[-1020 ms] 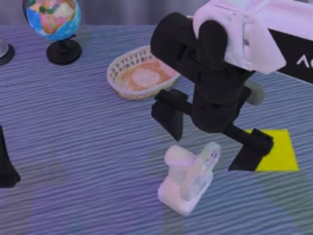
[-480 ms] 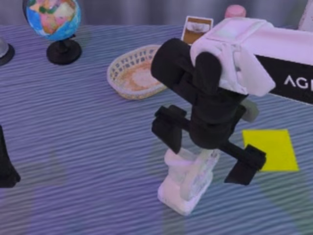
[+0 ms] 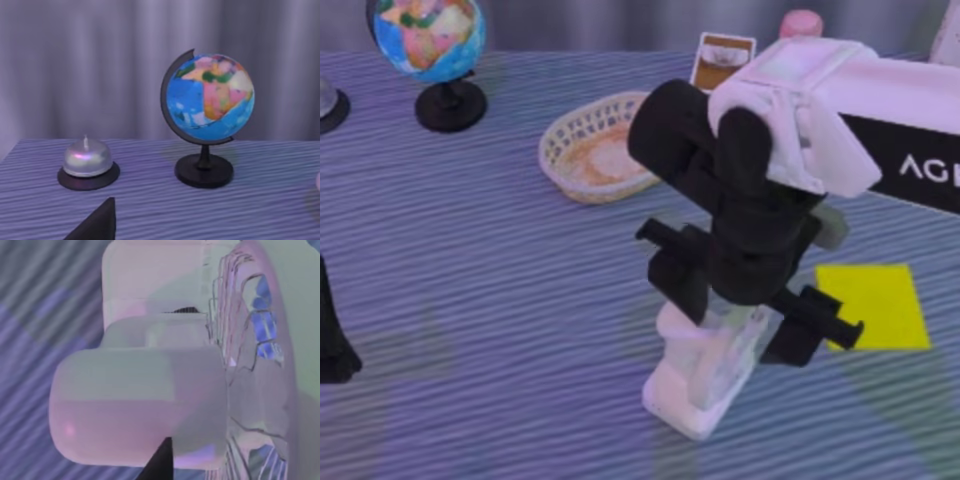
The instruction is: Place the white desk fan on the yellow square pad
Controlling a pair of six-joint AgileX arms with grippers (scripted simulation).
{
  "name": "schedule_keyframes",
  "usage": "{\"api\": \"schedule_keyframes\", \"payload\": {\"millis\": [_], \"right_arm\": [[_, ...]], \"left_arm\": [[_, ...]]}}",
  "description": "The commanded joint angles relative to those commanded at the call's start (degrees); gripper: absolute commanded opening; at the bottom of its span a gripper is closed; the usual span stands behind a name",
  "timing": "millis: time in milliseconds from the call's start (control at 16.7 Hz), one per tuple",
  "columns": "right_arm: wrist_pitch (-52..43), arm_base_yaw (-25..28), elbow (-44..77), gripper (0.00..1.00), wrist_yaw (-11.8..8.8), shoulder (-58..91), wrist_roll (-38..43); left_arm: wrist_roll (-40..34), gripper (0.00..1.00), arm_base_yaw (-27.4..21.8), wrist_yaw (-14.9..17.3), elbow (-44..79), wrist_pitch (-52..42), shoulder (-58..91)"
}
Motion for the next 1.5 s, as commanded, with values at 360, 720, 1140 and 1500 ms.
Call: {"api": "schedule_keyframes", "payload": {"millis": [360,720,1140,1500], "right_arm": [[0.00,0.00,0.00,0.02,0.00,0.00,0.00],[0.00,0.00,0.00,0.00,0.00,0.00,0.00],[-3.75,0.08,3.47,0.00,0.05,-0.55,0.09],[-11.18,0.38,10.48,0.00,0.01,-1.11,-0.10]], "left_arm": [[0.00,1.00,0.00,0.00,0.00,0.00,0.00],[0.00,1.00,0.00,0.00,0.00,0.00,0.00],[0.00,1.00,0.00,0.00,0.00,0.00,0.00],[0.00,1.00,0.00,0.00,0.00,0.00,0.00]]}}
